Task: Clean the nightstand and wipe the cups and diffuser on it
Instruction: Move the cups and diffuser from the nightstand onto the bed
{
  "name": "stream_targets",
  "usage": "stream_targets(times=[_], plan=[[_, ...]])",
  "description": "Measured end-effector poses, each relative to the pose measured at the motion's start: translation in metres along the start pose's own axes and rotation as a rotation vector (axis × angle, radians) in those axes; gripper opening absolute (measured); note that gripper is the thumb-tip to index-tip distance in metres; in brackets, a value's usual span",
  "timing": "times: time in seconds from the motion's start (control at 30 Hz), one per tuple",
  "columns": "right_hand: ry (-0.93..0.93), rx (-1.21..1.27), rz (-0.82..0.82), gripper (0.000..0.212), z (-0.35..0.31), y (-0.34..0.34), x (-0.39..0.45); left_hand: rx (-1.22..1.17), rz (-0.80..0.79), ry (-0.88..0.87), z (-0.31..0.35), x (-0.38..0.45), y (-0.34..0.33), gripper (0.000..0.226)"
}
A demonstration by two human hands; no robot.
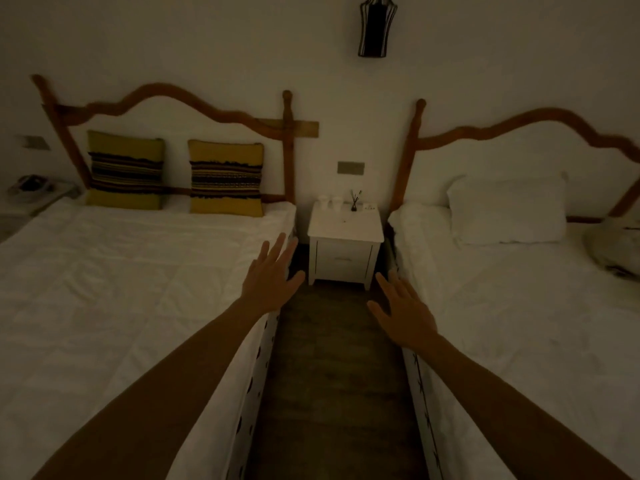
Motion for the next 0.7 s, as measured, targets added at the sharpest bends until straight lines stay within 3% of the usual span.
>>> stream_targets(times=[0.37,0.57,0.7], plan=[[-0.049,0.132,-0.01,0.072,0.079,-0.034,0.192,-0.058,-0.155,0.046,-0.032,0.196,-0.103,0.083],[-0.091,0.135,-0.024,0.072,0.116,-0.039,0.34,-0.232,-0.198,0.149,-0.06,0.333,-0.146,0.082],[-0.111,0.163,0.012,0.072,0.133,-0.028,0.425,-0.232,-0.238,0.097,-0.053,0.42,-0.155,0.079]])
Point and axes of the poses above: each hand's wrist, its own x-axis towards the middle knuckle, its own y-axis out of the back of the hand, z = x × y, the point moved 7 cm from there along x, towards the middle knuckle
